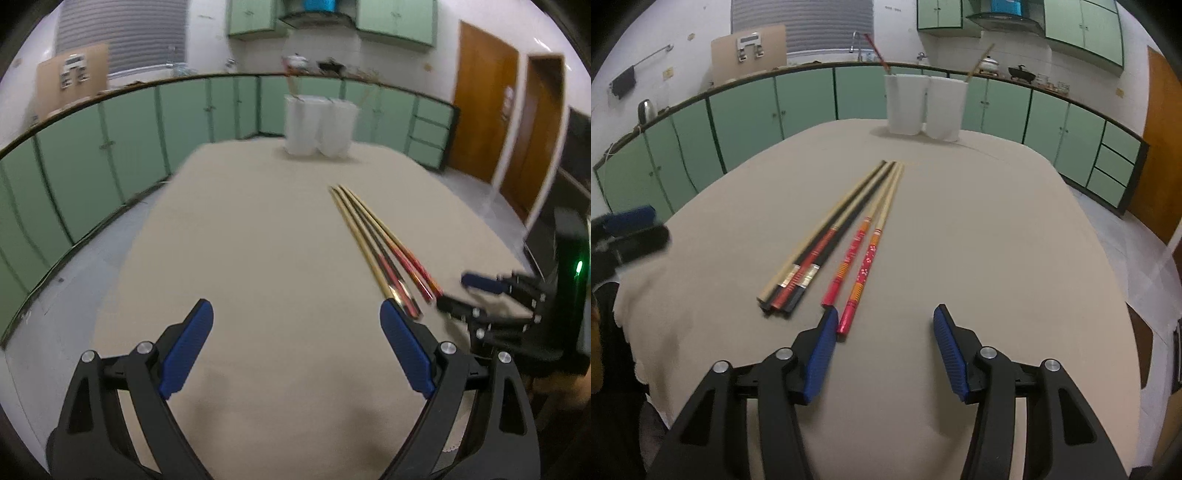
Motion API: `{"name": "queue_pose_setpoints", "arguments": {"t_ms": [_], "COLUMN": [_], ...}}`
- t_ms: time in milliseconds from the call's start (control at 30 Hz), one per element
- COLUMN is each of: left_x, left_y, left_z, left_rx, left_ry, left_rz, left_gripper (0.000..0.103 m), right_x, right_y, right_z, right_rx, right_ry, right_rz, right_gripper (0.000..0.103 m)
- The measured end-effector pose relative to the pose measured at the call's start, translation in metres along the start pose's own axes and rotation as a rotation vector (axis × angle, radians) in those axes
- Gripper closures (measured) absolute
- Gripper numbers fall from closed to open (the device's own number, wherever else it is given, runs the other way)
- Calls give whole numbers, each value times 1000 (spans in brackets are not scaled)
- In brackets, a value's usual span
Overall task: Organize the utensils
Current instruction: 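Move both tools back to the remaining chopsticks, then grasp a red chopstick with the right tool while the left grasps a plain wooden chopstick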
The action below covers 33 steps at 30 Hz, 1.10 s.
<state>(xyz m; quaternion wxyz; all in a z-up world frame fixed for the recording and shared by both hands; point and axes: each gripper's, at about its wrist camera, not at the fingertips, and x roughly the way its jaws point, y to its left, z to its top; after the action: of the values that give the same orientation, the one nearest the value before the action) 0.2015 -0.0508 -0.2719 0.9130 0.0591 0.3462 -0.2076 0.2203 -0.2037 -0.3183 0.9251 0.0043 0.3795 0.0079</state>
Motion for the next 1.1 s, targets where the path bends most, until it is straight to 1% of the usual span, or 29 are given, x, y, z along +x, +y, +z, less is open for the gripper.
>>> {"name": "queue_pose_setpoints", "arguments": {"t_ms": [133,233,333,500,600,700,767,800,833,867,900,933,967,1000,1033,1067,1100], "left_x": [20,36,50,59,62,63,60,59,57,56,55,55,54,55,54,55,55], "left_y": [-24,-33,-38,-38,-33,-34,-33,-34,-35,-36,-36,-35,-33,-31,-29,-27,-26], "left_z": [-8,-11,-14,-12,-9,-6,-7,-7,-8,-7,-7,-6,-7,-7,-7,-7,-7], "left_rx": [75,95,125,108,71,58,50,50,53,55,53,45,33,24,11,1,-9], "left_ry": [37,71,104,107,107,106,99,92,82,78,72,69,65,62,58,57,56], "left_rz": [-24,-33,-8,-20,-6,1,-2,-6,-12,-15,-23,-30,-34,-37,-39,-39,-40], "left_gripper": [14,14,14,13,13,14,20,29,40,46,56,63,67,74,86,92,96], "right_x": [-5,-6,-7,-5,-3,-2,-1,0,2,3,5,6,7,7,7,7,6], "right_y": [-10,-18,-23,-24,-24,-22,-18,-17,-15,-14,-12,-11,-10,-9,-8,-8,-8], "right_z": [-4,-5,-5,-4,-4,-2,-1,0,1,2,3,5,6,6,6,6,6], "right_rx": [18,37,46,41,40,41,30,27,24,22,21,20,20,20,21,25,30], "right_ry": [-2,-1,3,2,-2,-3,-5,-7,-7,-9,-11,-12,-15,-19,-22,-26,-31], "right_rz": [-8,-12,-8,-10,-12,-7,-1,3,6,5,3,3,-1,-5,-9,-12,-19], "right_gripper": [49,48,47,44,44,44,44,44,44,46,49,55,62,65,73,81,84]}}
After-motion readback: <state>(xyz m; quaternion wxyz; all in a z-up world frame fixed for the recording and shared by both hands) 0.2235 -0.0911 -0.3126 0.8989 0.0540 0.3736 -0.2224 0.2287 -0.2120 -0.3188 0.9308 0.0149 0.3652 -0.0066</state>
